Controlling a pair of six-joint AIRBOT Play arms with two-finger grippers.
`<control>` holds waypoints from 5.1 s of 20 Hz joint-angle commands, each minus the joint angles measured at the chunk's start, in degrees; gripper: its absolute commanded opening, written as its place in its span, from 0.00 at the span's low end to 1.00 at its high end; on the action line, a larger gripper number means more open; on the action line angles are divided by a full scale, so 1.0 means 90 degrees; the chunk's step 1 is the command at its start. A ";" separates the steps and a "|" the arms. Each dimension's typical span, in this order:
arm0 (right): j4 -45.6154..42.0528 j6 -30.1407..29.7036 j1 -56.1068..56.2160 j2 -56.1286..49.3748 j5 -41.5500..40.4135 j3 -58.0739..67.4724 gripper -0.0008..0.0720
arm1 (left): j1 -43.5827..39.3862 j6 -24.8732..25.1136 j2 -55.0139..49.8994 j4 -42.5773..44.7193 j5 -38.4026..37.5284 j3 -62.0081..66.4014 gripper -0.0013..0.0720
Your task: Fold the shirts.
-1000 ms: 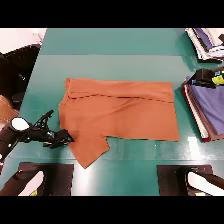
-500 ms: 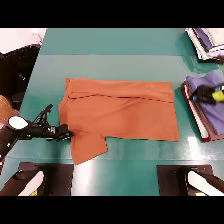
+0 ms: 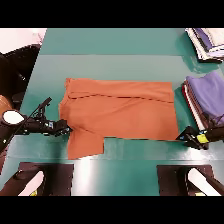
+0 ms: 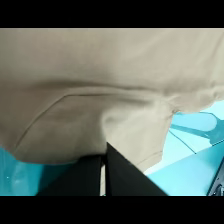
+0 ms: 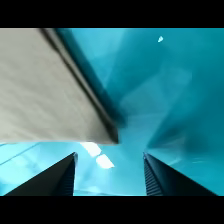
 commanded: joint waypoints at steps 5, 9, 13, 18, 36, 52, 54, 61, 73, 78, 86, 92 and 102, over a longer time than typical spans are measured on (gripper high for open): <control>0.0743 -0.0078 0.0556 0.0017 -0.1421 -0.0153 0.45 | 0.0000 0.0012 0.0007 0.0005 0.0068 0.0024 0.05; 0.0695 -0.0085 0.0947 0.0019 -0.1324 0.0301 0.03 | 0.0000 -0.0015 0.0010 0.0308 -0.0289 0.0032 0.05; 0.0403 -0.0194 0.1377 0.0032 -0.0466 0.0852 0.03 | 0.0000 -0.0138 0.0306 0.0685 -0.0719 0.0202 0.05; -0.0597 -0.0170 0.1753 0.1042 0.0882 0.1241 0.03 | 0.0000 -0.0772 0.1841 0.1360 -0.2242 0.0216 0.05; -0.0911 0.0107 0.2868 -0.1158 -0.0087 0.3847 0.03 | 0.0000 0.0019 -0.1314 0.1124 0.0389 0.2499 0.05; 0.0920 -0.1205 0.1241 -0.2416 -0.0143 0.4075 0.55 | 0.0000 0.0311 -0.2822 0.0459 0.0330 0.3589 0.30; 0.0935 -0.1273 0.0656 -0.2254 -0.0129 0.3568 0.56 | -0.0002 0.0355 -0.2822 0.0311 0.0272 0.3587 0.07; 0.1989 -0.2261 0.0355 -0.3004 -0.0396 0.2499 0.74 | -0.0957 0.0308 -0.2824 -0.0095 0.0597 0.3587 0.05; 0.2781 -0.2261 0.1503 -0.2288 -0.0007 0.4209 0.03 | -0.3453 -0.0525 -0.4495 -0.0112 0.2018 0.4840 0.05; 0.3092 -0.1710 0.2467 -0.1484 -0.0085 0.5408 0.03 | -0.4082 -0.0668 -0.5559 -0.0104 0.1948 0.5610 0.05; 0.3096 -0.1435 0.3835 -0.1450 -0.0508 0.6414 0.03 | -0.4163 -0.0704 -0.5836 -0.0248 0.2069 0.5639 0.05; 0.3101 -0.1469 0.4658 -0.1496 -0.0784 0.6414 0.03 | -0.3623 -0.0656 -0.5195 -0.0029 0.1591 0.6164 0.05; 0.4753 -0.2786 0.7830 -0.3495 -0.3082 0.6445 0.04 | -0.0699 -0.0656 -0.2064 0.1982 0.0933 0.6246 0.05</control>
